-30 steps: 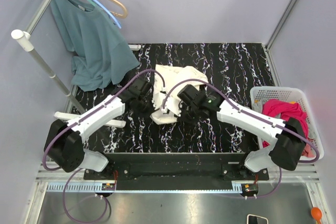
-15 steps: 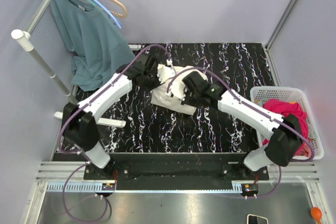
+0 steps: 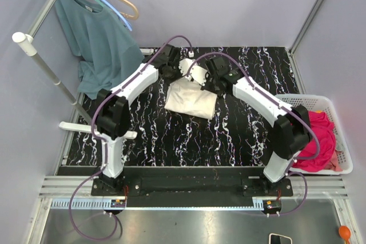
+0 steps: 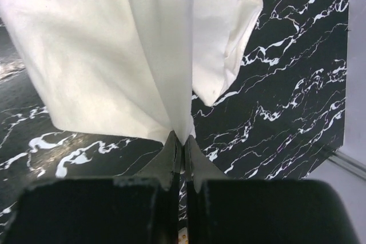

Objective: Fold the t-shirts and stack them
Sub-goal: Fold the tshirt

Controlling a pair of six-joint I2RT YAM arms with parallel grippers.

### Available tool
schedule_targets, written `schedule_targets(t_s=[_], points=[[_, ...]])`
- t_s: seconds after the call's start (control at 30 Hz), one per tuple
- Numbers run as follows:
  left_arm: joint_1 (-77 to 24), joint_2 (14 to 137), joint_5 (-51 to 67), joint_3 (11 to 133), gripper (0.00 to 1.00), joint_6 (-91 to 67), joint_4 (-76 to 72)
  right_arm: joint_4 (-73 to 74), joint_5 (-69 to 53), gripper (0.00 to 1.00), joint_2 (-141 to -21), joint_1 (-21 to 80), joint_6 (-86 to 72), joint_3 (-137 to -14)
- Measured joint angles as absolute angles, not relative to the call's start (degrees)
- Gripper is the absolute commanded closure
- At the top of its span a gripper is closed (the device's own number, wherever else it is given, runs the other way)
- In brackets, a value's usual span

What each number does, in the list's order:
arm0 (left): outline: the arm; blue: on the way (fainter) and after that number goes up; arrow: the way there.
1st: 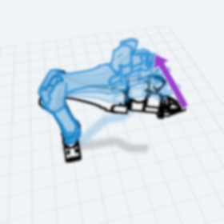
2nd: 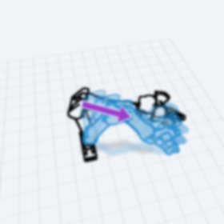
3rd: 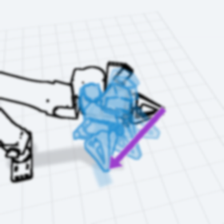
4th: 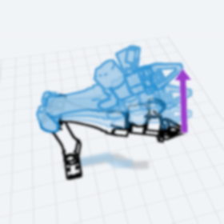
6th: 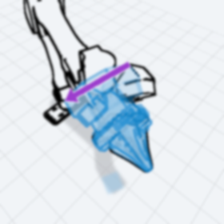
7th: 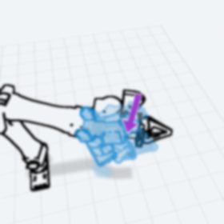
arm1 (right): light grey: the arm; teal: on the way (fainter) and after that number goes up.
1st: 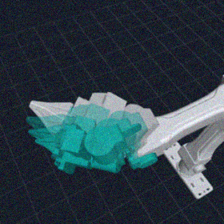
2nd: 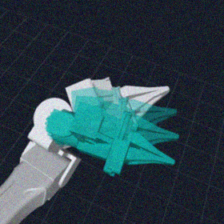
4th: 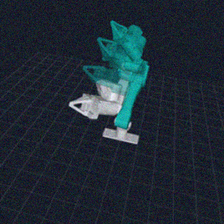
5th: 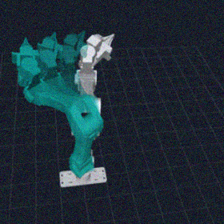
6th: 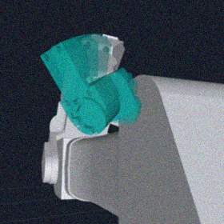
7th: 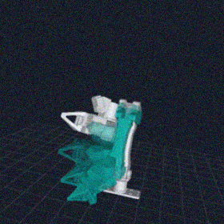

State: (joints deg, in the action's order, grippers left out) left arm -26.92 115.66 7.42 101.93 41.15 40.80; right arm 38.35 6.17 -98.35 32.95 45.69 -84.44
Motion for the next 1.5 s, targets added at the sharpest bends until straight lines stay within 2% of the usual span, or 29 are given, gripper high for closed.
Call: schedule_targets(t_s=[0.63, 0.73, 0.77, 0.83, 0.87, 0.93, 0.97, 1.03, 1.07, 1.17, 1.2, 1.5], points=[[-25.32, 132.25, -0.45, 111.57, 1.0, 40.93, 26.02, 35.35, 3.14, 1.0, -120.2, 24.56, 49.74, -101.58], [-25.08, 134.56, -2.33, 112.46, 0.86, 40.69, 23.68, 34.92, 2.81, 1.0, -124.03, 24.12, 49.87, -104.66], [-24.99, 135.22, -2.98, 112.55, 0.72, 40.62, 22.96, 34.68, 2.63, 0.98, -125.19, 24.01, 49.93, -105.58], [-24.88, 136.4, -4.32, 112.92, 0.61, 40.82, 21.96, 34.13, 2.52, 0.9, -127.15, 23.88, 49.95, -107.09], [-24.88, 136.92, -5.23, 112.95, 0.5, 41.01, 21.26, 34.04, 2.72, 0.84, -127.96, 23.81, 49.98, -107.7], [-24.88, 137.8, -6.92, 113.06, 0.44, 41.65, 20.27, 33.56, 3.11, 0.76, -129.32, 23.64, 50.04, -108.4], [-24.88, 138.12, -7.81, 113.03, 0.41, 41.87, 19.55, 33.12, 3.49, 0.66, -129.78, 23.55, 50.02, -108.42], [-24.86, 138.39, -9.56, 113.01, 0.26, 42.09, 18.57, 32.21, 3.75, 0.58, -130.32, 23.29, 49.78, -108.42], [-24.88, 138.47, -10.46, 112.99, 0.25, 41.98, 17.63, 31.68, 4.14, 0.43, -130.45, 23.18, 49.56, -108.42], [-24.91, 138.47, -12.86, 112.99, 0.17, 41.98, 14.35, 30.3, 6.04, 0.32, -130.69, 22.61, 48.77, -108.77], [-24.91, 138.47, -13.8, 112.99, 0.13, 41.93, 13.04, 30.0, 6.66, 0.25, -130.91, 22.46, 48.49, -109.06], [-25.43, 137.27, -19.81, 110.43, 0.03, 41.25, 6.11, 28.49, 12.69, 0.11, -133.25, 21.91, 44.69, -110.76]])
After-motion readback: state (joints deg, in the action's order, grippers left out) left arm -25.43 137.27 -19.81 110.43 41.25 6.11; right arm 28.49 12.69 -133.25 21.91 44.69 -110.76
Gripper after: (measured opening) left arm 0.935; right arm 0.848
